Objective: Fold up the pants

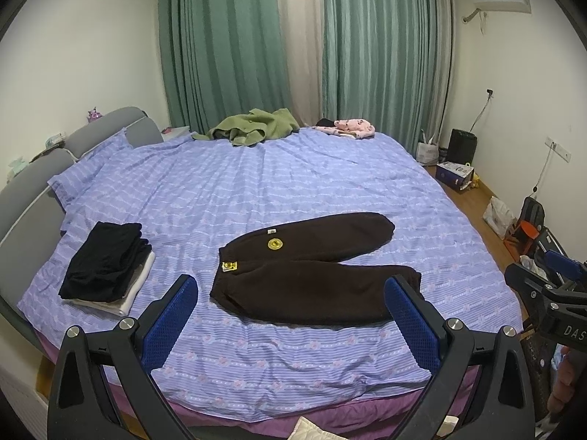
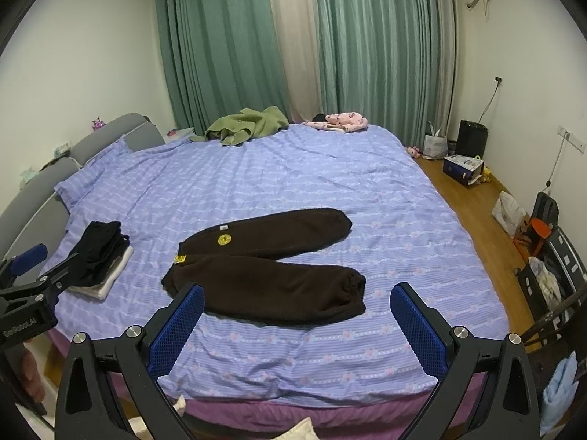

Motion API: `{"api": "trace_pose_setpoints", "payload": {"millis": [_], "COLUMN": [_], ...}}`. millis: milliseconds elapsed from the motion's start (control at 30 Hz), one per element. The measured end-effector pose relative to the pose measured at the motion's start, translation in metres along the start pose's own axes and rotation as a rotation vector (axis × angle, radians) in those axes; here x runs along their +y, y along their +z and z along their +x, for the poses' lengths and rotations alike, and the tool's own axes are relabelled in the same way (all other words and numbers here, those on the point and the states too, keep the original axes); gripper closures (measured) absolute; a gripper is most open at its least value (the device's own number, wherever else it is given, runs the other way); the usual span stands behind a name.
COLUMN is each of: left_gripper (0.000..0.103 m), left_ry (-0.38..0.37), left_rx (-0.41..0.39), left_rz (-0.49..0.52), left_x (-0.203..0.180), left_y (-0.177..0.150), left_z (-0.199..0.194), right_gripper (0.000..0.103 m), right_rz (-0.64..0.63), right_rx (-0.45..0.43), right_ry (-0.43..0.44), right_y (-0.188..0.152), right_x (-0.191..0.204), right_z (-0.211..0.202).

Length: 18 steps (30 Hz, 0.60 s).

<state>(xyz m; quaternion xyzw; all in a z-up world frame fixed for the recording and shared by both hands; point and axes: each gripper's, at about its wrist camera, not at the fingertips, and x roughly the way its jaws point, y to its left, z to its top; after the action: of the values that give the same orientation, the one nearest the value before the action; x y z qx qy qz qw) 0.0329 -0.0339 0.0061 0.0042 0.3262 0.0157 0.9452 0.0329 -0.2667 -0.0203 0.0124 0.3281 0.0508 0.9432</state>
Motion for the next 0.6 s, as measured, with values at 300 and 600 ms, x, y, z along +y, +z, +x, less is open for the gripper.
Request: {"api": "trace_pose_setpoints", "payload": {"millis": [300,600], "left_gripper": [0.000,0.000], "left_ry": [0.001,-0.009], "left_rx": [0.000,0.085], "left_rz": [0.027,0.053], "left_x": [-0.019,-0.058], "left_y": [0.002,-0.004], "left_z": [0.029,0.113], "right_gripper": [0.000,0.004], "right_rz": [0.027,0.060], "right_rx": [0.053,0.131], "right_ry": [-0.008,-0.034], "right_y": [0.001,-0.003], "right_x": [-0.009,-0.051], "right_z": [0.030,0.100]}}
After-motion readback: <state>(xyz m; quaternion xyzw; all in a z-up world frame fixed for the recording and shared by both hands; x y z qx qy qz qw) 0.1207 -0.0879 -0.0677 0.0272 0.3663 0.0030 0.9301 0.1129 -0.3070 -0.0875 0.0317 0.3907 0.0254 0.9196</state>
